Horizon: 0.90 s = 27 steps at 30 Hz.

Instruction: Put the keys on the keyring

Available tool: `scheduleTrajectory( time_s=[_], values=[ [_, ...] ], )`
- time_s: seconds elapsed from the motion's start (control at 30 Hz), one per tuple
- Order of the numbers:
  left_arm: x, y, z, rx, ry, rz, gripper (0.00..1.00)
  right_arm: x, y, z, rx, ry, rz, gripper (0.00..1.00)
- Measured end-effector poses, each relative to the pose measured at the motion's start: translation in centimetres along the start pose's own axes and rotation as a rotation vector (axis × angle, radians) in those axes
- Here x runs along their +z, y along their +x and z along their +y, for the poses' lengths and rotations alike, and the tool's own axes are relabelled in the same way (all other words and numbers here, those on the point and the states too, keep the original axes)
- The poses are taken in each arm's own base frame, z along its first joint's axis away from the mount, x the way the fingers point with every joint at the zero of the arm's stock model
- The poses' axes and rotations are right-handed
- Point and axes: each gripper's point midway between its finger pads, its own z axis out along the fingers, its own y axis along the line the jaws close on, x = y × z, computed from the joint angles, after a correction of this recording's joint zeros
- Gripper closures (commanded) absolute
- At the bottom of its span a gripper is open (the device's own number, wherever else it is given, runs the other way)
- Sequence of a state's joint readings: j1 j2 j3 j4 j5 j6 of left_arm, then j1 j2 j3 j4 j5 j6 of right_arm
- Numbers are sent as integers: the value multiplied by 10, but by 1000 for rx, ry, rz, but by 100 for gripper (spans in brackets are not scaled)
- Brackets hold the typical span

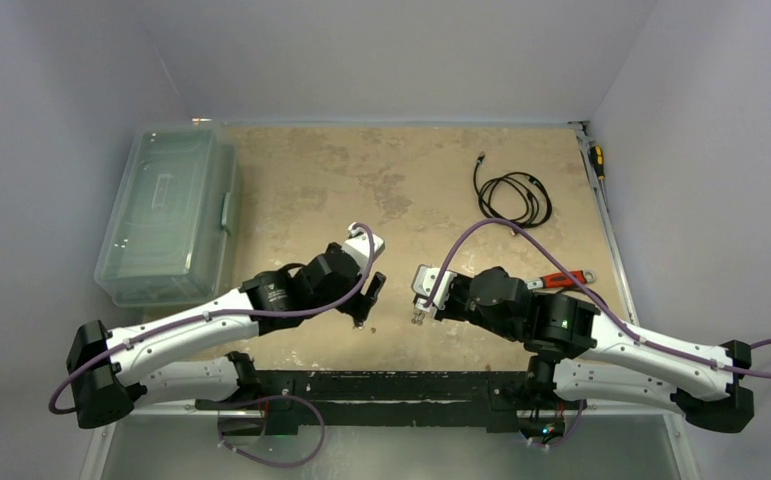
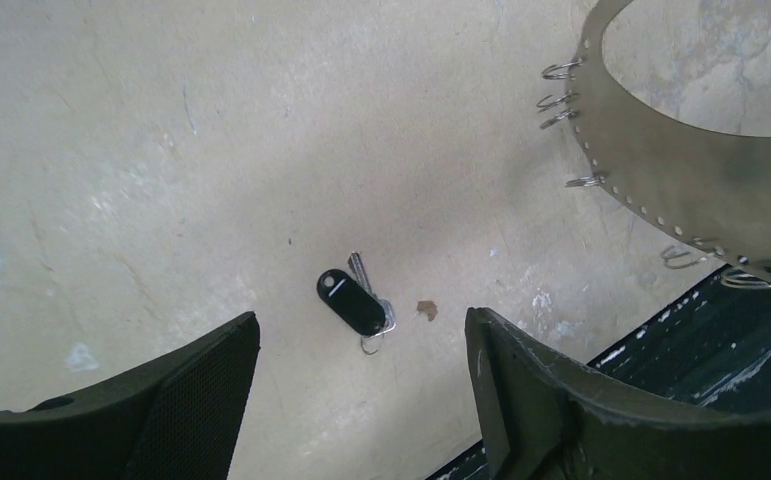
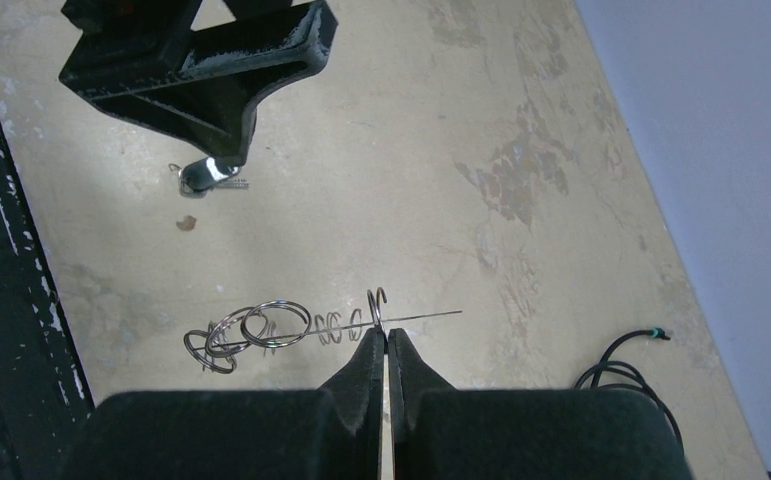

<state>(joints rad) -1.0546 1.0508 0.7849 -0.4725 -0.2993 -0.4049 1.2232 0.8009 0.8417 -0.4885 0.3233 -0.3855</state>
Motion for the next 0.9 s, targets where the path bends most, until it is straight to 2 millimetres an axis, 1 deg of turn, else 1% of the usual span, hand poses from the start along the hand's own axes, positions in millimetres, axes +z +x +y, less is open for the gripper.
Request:
scheduleTrajectory(
  time_s=[0.07,0.17,0.23,0.27,0.37,0.5,0.57,0.6,0.67,0.73,0.8,0.9],
  values=[
    [-6,-14,-4,70,21,7,28,0,-1,0,1,1,-3,100],
    [-7,-26,-6,172,17,44,27,0,-1,-1,2,2,-6,100],
    [-1,-28,-5,237,-7,92,26,-1,-1,-1,2,2,-7,100],
    [3,-26,-4,253,-13,112,25,-1,-1,-1,2,2,-7,100],
    [12,-4,-1,273,-28,208,24,-1,-1,-1,2,2,-7,100],
    [19,24,0,168,-55,269,30,0,-1,-1,2,2,-6,100],
    [25,43,3,121,-73,300,32,0,-1,0,2,1,-5,100],
    [28,59,6,95,-86,327,35,0,-1,0,2,1,-5,100],
    [31,84,12,70,-107,376,38,1,-1,0,1,0,-3,100],
    [33,102,15,48,-121,413,41,1,-1,0,0,-1,-1,100],
    [34,112,16,28,-128,429,46,1,-1,1,0,-2,-2,100],
    [40,112,12,-1,-120,414,53,1,-1,1,0,-2,-2,100]
  ],
)
